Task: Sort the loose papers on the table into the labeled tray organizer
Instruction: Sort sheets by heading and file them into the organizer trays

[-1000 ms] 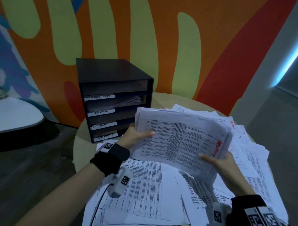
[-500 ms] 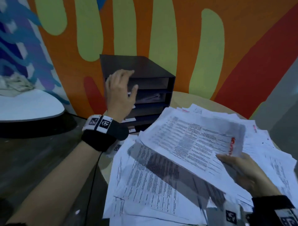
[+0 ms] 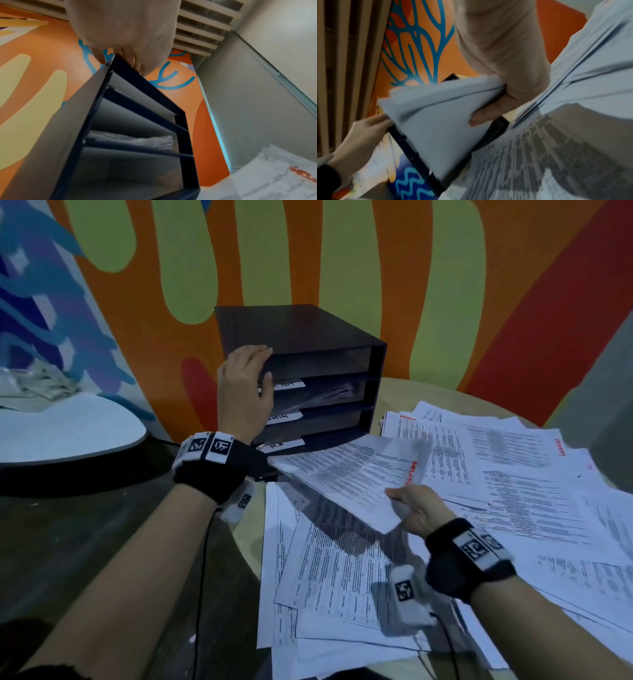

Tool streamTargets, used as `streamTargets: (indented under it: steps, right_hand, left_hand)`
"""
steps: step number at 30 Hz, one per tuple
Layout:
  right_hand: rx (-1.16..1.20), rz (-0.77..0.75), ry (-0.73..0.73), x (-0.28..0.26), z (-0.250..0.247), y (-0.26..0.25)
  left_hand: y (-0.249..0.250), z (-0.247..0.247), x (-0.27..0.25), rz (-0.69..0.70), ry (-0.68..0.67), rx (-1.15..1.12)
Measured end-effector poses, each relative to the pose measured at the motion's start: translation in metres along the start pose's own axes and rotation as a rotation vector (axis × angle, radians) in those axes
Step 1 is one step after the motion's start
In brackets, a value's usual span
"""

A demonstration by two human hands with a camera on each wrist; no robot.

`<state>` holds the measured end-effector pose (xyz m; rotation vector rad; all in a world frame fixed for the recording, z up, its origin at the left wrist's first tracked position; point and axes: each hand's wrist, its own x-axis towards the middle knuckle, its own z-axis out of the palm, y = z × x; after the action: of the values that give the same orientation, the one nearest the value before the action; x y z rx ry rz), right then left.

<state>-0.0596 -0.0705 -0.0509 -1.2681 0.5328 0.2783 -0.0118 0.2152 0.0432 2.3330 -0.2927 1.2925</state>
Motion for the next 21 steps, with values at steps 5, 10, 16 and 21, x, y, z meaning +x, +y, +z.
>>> streamTargets:
  steps: [5, 10, 16, 21]
  right_hand:
    - [-0.038, 0.031, 0.015, 0.023, 0.060, -0.002]
    - [0.035, 0.020, 0.033, 0.038, 0.121, -0.008]
    - [-0.152, 0.074, -0.053, 0.042, 0.163, 0.001]
    - [-0.009, 0.099, 0.019, 0.055, 0.174, 0.008]
  left_hand:
    - [0.001, 0.010, -0.003, -0.013, 0.101, -0.017]
    - [-0.001, 0.016, -0.003, 0.000, 0.149, -0.052]
    - [-0.007, 0.025, -0.004, 0.018, 0.193, -0.075]
    - [-0.007, 0.029, -0.004, 0.035, 0.239, -0.063]
